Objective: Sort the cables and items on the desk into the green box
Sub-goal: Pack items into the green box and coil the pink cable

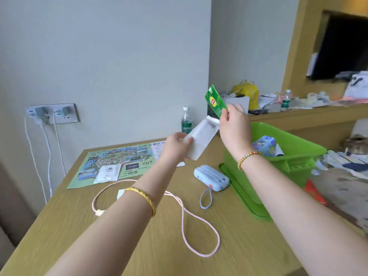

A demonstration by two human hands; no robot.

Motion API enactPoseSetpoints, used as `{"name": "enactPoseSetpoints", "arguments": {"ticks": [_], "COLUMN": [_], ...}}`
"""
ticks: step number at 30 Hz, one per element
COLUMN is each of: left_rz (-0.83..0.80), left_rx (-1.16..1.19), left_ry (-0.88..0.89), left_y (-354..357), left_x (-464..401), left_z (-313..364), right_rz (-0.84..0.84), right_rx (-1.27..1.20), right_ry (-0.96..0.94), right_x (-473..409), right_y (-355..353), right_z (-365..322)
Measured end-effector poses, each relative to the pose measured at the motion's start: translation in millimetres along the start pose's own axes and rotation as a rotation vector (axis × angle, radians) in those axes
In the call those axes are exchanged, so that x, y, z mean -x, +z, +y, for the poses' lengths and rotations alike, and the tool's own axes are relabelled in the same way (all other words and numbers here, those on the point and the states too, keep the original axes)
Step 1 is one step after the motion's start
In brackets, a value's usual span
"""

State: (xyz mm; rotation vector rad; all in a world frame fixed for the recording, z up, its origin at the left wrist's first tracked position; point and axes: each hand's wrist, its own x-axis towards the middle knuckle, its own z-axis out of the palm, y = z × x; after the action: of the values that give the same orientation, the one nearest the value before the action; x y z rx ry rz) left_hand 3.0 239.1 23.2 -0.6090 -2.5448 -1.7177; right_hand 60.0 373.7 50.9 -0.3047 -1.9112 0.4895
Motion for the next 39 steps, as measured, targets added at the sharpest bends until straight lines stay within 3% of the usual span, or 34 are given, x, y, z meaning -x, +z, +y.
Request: {"name": "enactPoseSetpoints", "arguments": {"ticks": [6, 8, 10, 13, 16, 19, 21, 23, 26, 30, 32, 37, 39], "left_rz": [-0.150, -0.154, -0.120, -0.137, -0.357, -0.496, -0.429, -0.266, -0.115, -0.391, -0.423, -0.555, -0.584], "left_rx": [0.272, 0.400, 0.381, 0.049, -0.423, -0.741, -0.856, -0.926, -0.795, -0.762, -0.663, -0.407, -0.461], "left_ry": [-0.008, -0.049, -0.046, 0.077, 0.212, 0.187, 0.166, 0.285, 0.448, 0.262, 0.285, 0.366, 0.390], "left_y": [80.7, 99.1, 113.1, 128.6, 143.4, 150.7, 148.0, 145.0, 147.0, 147.1, 144.1, 134.2, 135.9], "left_x": [16.3, 18.3, 15.5, 8.8, 5.4, 3.2, -1.5, -7.4, -14.3, -18.2, -19.5, -14.0, -9.7], "left_z": [67.7, 77.0, 81.1, 83.3, 81.0, 80.8, 82.1, 82.4, 78.7, 77.2, 73.6, 72.0, 75.7], "right_rz": [-0.036, -0.094, -0.157, -0.316, -0.578, -0.651, -0.630, -0.638, -0.726, -0.858, -0.875, -0.671, -0.581], "right_rx": [0.319, 0.409, 0.483, 0.546, 0.360, 0.249, 0.277, 0.300, 0.272, 0.264, 0.317, 0.275, 0.224], "right_ry": [0.039, 0.073, 0.108, 0.153, 0.220, 0.262, 0.283, 0.296, 0.258, 0.226, 0.248, 0.356, 0.430], "right_x": [-21.3, -22.9, -21.2, -19.4, -20.1, -20.1, -22.9, -24.1, -24.8, -25.1, -26.5, -30.9, -33.6], "right_y": [-85.7, -103.0, -113.3, -119.9, -116.4, -111.8, -109.4, -110.4, -110.4, -102.3, -97.2, -90.6, -91.5], "right_z": [56.0, 73.3, 87.7, 102.1, 107.4, 109.3, 114.5, 117.1, 120.4, 119.1, 118.2, 121.1, 121.8]}}
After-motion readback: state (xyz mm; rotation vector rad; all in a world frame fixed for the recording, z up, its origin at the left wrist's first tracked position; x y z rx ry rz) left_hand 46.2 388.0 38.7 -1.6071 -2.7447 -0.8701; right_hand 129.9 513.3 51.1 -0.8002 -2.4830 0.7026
